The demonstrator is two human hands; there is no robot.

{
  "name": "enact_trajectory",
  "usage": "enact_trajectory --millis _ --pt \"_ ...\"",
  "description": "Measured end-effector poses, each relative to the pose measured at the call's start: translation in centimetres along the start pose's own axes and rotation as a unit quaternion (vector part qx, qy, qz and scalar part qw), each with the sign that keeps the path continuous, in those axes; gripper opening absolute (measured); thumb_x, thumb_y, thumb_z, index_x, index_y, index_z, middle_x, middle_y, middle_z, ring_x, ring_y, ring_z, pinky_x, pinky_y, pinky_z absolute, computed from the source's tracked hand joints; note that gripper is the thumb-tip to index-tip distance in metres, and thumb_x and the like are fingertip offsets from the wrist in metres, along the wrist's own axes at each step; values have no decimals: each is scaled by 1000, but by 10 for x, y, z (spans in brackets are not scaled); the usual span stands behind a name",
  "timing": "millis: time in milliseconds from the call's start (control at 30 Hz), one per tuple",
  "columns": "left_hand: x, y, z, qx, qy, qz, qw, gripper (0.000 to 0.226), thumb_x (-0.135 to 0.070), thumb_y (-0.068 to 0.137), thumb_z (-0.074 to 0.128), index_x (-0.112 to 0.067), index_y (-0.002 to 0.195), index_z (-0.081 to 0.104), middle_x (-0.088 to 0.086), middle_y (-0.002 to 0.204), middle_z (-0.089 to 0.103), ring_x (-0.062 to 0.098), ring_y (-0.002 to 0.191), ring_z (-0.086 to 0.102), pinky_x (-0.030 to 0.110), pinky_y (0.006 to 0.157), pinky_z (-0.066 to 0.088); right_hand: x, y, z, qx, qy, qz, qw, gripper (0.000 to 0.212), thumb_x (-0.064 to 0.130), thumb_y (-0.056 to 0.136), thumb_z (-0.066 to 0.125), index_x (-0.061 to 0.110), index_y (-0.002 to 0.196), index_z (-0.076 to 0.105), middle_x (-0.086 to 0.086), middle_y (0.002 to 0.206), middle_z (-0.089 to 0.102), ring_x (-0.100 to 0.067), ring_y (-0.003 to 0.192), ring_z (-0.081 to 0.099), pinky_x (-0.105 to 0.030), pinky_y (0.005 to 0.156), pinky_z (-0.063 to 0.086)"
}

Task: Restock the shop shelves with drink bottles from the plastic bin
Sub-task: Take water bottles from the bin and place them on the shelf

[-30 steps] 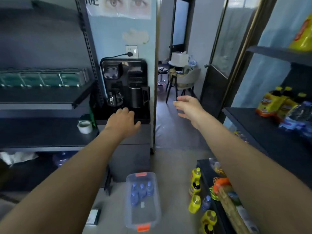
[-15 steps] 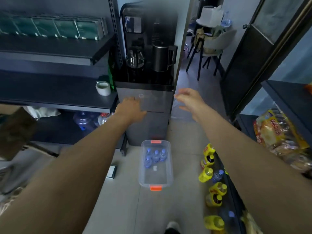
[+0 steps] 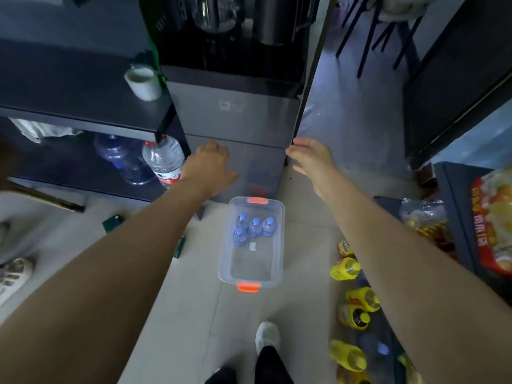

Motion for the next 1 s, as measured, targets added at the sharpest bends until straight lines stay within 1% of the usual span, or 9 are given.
enact_trajectory --millis 167,333,433,500,600,700,833,933,1000 --pt "15 26 64 11 -3 -1 1000 44 -30 86 54 -6 122 53 17 124 46 35 120 41 45 96 39 -71 42 13 6 -6 10 1000 42 6 86 64 5 126 52 -10 126 60 -13 100 56 -22 80 46" --pt "42 47 142 0 -17 16 1000 42 -29 85 56 -5 120 54 18 124 48 35 120 42 44 99 39 -160 72 32 -6 -17 14 1000 40 7 86 63 6 125 53 -8 124 61 -12 98 56 -28 95 44" --pt "58 59 196 -8 -18 30 999 42 -28 84 56 -7 120 54 16 124 49 34 119 43 44 99 39 -224 91 43 -10 -22 19 1000 39 7 86 64 8 124 54 -6 120 61 -10 92 59 -27 92 46" --pt "68 69 231 -16 -24 38 999 41 -28 84 56 -7 120 55 16 124 49 34 119 43 43 99 39 -266 104 50 -10 -22 24 999 37 8 85 64 11 121 55 -3 117 62 -11 94 59 -30 93 46" --pt "85 81 285 -32 -32 49 998 41 -28 84 57 -6 119 56 17 121 51 33 118 43 43 100 39 -327 126 66 -8 -29 22 999 24 7 85 65 18 105 59 -4 116 63 -9 93 59 -30 91 46" --pt "103 93 337 -39 -33 51 997 41 -30 85 57 -8 119 56 15 122 51 33 119 44 42 98 40 -382 150 81 -10 -36 18 999 34 6 83 66 12 115 59 -7 121 62 -14 102 59 -33 98 46" --pt "126 106 400 -56 -31 48 997 39 -31 84 57 -7 115 58 17 117 53 36 115 46 43 95 42 -450 177 101 2 -45 11 999 40 8 84 65 9 124 55 -3 121 60 -13 100 58 -29 82 46" --pt "139 112 442 -76 -39 49 995 39 -29 83 59 -8 116 59 16 115 53 35 115 47 42 94 43 -494 194 113 8 -51 -1 999 38 5 85 63 7 122 56 -5 125 59 -12 102 57 -26 91 43" --pt "146 116 467 -77 -41 51 995 38 -29 83 59 -9 116 59 15 115 53 33 115 46 41 93 43 -519 203 119 18 -61 -2 998 39 5 85 63 8 123 55 -4 124 58 -11 102 56 -21 89 44"
Point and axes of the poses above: each hand's wrist, its own y-axis towards the middle knuckle, its own z-axis out of the palm, x = y × z, the point moved 5 cm from there along y, towards the middle knuckle
